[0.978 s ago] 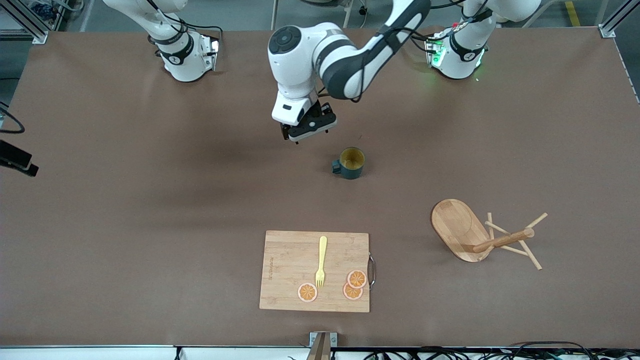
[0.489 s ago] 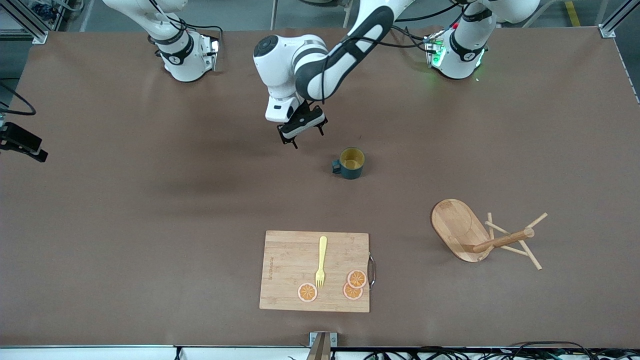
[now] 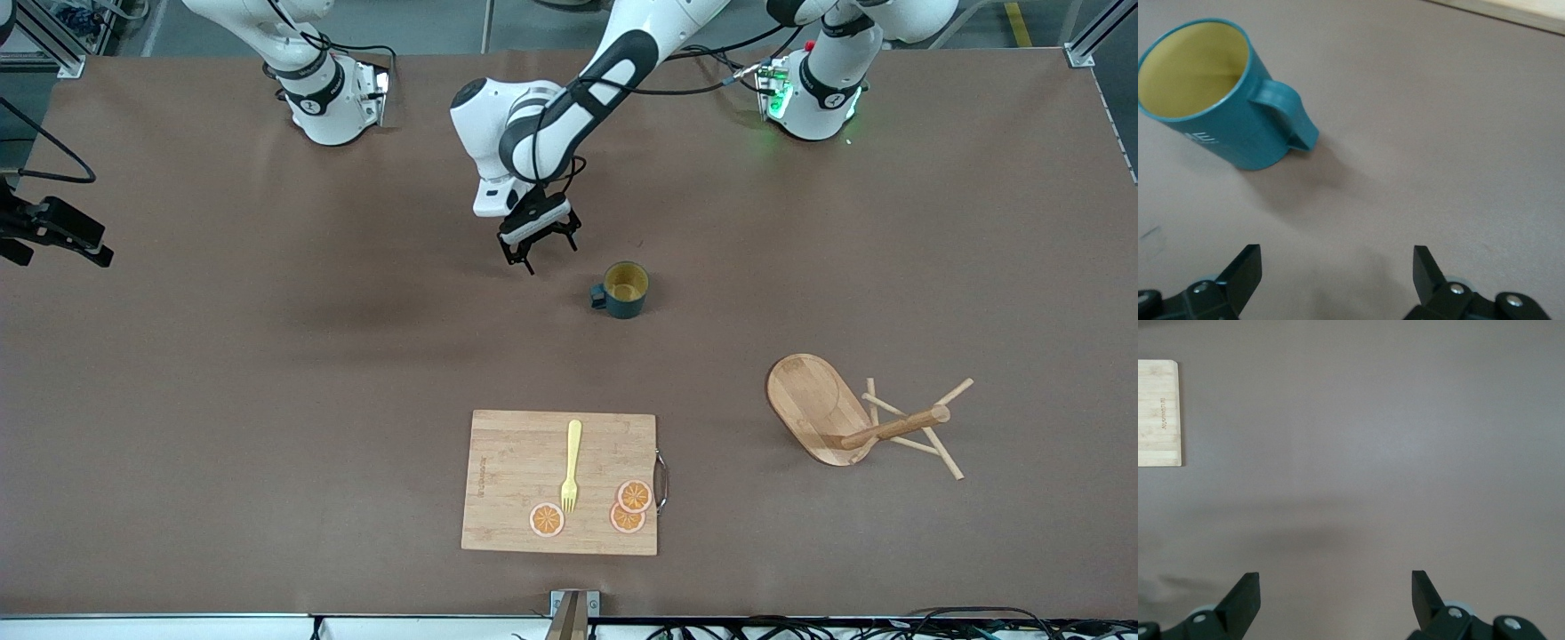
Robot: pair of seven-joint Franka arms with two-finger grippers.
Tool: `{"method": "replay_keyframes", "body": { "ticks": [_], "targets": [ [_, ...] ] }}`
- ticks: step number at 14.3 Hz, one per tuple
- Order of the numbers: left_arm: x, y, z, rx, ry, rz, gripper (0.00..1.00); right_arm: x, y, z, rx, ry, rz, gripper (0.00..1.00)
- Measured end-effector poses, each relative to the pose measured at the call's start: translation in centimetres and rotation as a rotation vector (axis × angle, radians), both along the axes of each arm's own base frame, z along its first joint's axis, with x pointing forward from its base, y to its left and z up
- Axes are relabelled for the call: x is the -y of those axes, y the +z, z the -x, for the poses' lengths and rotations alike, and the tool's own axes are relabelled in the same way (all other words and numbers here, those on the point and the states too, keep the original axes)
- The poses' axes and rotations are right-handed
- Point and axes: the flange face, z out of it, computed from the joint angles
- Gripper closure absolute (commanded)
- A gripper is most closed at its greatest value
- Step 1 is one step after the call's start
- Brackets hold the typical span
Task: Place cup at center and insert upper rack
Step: 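Lower the left gripper beside the teal mug's handle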
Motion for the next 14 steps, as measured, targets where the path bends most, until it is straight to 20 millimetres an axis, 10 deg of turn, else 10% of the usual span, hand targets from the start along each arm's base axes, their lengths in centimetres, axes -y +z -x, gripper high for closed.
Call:
{"method": "replay_keyframes", "body": {
  "ticks": [14],
  "targets": [
    [-0.9, -5.6, 2.2, 0.41, -0.047, -0.14, 0.0, 0.0, -0.4, 0.1, -0.015, 0.0, -0.001, 0.0]
  ]
}}
